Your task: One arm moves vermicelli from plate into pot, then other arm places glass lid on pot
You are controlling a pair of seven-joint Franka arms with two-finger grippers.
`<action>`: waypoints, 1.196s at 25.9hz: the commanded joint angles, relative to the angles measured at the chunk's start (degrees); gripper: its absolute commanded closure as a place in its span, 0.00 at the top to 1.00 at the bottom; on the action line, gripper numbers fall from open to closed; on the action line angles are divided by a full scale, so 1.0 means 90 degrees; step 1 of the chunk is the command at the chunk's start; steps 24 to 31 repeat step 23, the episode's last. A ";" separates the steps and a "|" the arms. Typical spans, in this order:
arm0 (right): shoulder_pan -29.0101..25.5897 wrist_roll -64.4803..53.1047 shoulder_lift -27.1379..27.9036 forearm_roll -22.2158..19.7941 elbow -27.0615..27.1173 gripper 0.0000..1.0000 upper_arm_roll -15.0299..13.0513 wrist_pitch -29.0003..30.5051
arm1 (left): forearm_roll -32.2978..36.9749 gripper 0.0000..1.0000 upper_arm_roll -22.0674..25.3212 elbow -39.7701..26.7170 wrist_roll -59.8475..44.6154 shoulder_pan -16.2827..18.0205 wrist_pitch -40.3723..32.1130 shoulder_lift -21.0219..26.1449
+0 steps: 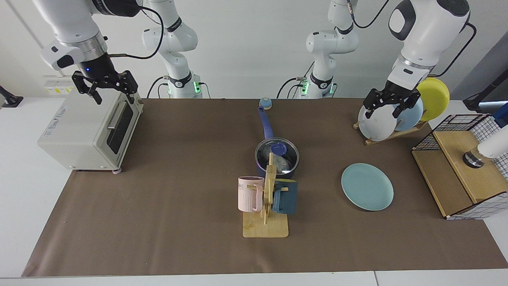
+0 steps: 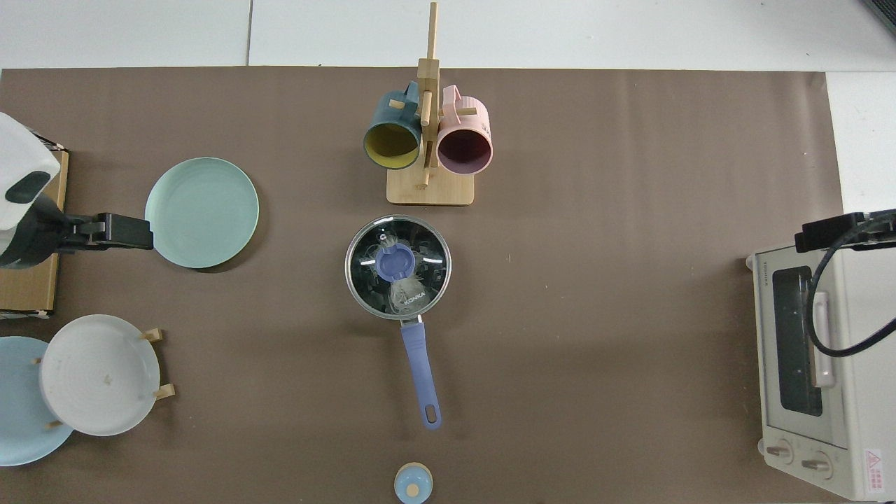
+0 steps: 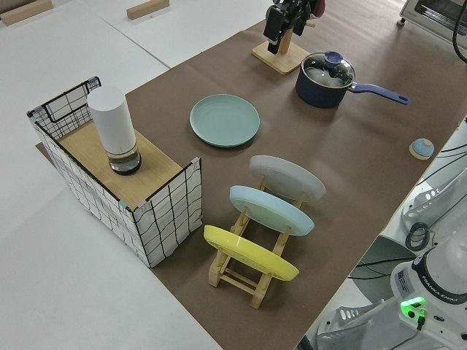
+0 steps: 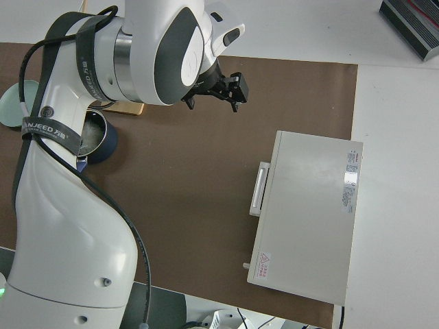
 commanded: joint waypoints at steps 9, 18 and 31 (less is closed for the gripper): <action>-0.0065 0.0249 -0.0366 0.0246 -0.0390 1.00 0.0031 -0.0165 | 0.0080 1.00 -0.0013 0.0072 0.0057 0.0009 -0.0131 -0.0032; -0.0056 0.0326 -0.0279 0.0275 -0.0360 1.00 0.0060 -0.0038 | 0.0080 1.00 -0.0013 0.0072 0.0057 0.0009 -0.0131 -0.0032; -0.0046 0.0336 -0.0210 0.0266 -0.0370 1.00 0.0060 0.0099 | 0.0080 1.00 -0.0013 0.0072 0.0057 0.0009 -0.0131 -0.0032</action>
